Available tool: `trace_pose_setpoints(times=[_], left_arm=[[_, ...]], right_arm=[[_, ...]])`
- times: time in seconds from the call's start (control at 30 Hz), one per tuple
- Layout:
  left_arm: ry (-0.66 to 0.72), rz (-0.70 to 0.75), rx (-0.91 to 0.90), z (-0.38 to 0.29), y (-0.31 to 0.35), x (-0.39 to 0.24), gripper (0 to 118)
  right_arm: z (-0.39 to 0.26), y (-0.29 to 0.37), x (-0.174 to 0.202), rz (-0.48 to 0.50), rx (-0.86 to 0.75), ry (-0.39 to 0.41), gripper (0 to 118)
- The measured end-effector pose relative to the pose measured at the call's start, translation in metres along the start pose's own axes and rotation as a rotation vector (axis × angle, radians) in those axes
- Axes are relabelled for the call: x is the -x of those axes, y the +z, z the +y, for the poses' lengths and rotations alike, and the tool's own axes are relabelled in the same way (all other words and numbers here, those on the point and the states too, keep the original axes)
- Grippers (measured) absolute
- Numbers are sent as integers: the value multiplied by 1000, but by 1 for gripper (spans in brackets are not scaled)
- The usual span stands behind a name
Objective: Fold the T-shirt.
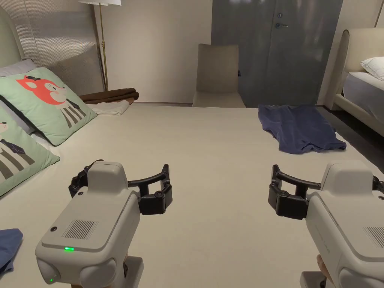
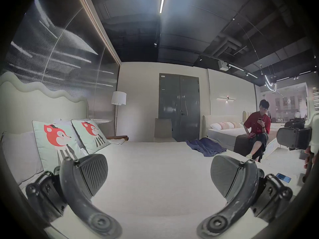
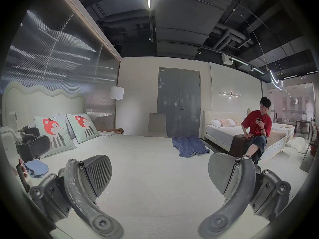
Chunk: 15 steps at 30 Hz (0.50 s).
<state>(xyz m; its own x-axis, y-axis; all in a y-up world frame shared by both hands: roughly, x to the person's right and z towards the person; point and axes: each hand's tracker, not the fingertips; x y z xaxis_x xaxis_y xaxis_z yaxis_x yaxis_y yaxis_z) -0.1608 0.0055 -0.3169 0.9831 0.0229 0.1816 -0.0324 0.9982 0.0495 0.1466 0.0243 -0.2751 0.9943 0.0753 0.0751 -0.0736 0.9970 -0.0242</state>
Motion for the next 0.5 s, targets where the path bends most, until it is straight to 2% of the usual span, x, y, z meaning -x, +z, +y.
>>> trace_pose_setpoints(times=[0.5], left_arm=[[1, -2, -1, 1, 2, 2, 116]], right_arm=[[0, 0, 4, 3, -4, 10, 112]])
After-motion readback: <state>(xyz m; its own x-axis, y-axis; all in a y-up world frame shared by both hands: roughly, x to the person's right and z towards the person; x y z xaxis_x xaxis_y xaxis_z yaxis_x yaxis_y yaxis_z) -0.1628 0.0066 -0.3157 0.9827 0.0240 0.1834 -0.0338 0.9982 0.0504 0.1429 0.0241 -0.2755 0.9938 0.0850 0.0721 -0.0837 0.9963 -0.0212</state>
